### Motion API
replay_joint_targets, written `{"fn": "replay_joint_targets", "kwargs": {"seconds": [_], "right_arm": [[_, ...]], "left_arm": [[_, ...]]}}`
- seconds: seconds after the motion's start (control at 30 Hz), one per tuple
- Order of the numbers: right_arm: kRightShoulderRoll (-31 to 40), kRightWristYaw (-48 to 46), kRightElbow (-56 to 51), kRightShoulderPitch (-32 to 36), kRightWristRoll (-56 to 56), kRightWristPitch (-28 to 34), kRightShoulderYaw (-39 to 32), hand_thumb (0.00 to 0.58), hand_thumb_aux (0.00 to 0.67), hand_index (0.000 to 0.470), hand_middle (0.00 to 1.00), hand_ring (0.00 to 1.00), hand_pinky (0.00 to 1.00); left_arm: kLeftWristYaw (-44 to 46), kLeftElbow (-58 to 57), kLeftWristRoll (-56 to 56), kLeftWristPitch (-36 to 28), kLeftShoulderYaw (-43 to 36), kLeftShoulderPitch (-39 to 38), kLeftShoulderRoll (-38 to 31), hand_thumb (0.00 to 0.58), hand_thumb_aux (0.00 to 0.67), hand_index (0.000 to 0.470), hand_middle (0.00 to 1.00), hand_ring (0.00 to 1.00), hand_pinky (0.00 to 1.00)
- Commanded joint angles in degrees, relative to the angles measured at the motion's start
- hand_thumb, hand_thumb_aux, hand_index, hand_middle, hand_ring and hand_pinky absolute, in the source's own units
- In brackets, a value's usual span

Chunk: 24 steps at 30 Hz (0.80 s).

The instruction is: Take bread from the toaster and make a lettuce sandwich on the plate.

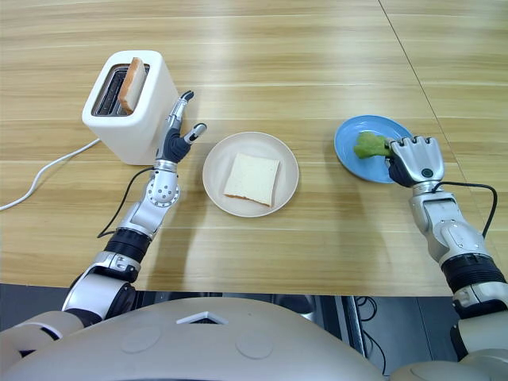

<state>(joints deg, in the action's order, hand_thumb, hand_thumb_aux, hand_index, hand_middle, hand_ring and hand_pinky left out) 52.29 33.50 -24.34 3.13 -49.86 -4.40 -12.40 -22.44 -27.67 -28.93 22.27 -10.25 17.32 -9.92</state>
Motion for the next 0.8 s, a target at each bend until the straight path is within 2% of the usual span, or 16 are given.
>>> {"fn": "replay_joint_targets", "kwargs": {"seconds": [0.03, 0.3, 0.47, 0.6, 0.8], "right_arm": [[0.71, -1.85, 5.47, -2.31, 1.5, 0.11, 3.16, 0.58, 0.67, 0.46, 1.0, 1.0, 1.0], [-0.52, -3.64, 19.18, -6.98, 3.12, 0.55, 10.57, 0.58, 0.67, 0.46, 1.0, 1.0, 1.0], [-3.57, -6.03, 29.69, -6.83, 1.5, 1.14, 12.11, 0.58, 0.67, 0.46, 1.0, 1.0, 1.0], [-8.64, -9.69, 34.4, -3.23, 0.15, 0.07, 8.58, 0.58, 0.67, 0.46, 1.0, 1.0, 1.0], [-18.76, -13.93, 30.79, 0.49, -2.0, -4.22, -2.85, 0.58, 0.67, 0.46, 1.0, 1.0, 1.0]], "left_arm": [[0.03, -1.32, 0.1, 0.09, -0.38, 0.17, -0.06, 0.0, 0.0, 0.0, 0.0, 0.0, 0.0], [-0.27, -2.66, 0.27, 0.66, -0.3, 0.57, 0.04, 0.0, 0.0, 0.0, 0.0, 0.0, 0.0], [-0.35, -4.07, 0.94, 1.13, -0.05, 1.07, 0.41, 0.0, 0.0, 0.0, 0.0, 0.0, 0.0], [-0.46, -5.62, 1.56, 1.6, 0.16, 1.78, 0.67, 0.0, 0.0, 0.0, 0.0, 0.0, 0.0], [-0.54, -6.85, 1.75, 2.17, 0.02, 2.26, 0.73, 0.0, 0.0, 0.0, 0.0, 0.0, 0.0]]}}
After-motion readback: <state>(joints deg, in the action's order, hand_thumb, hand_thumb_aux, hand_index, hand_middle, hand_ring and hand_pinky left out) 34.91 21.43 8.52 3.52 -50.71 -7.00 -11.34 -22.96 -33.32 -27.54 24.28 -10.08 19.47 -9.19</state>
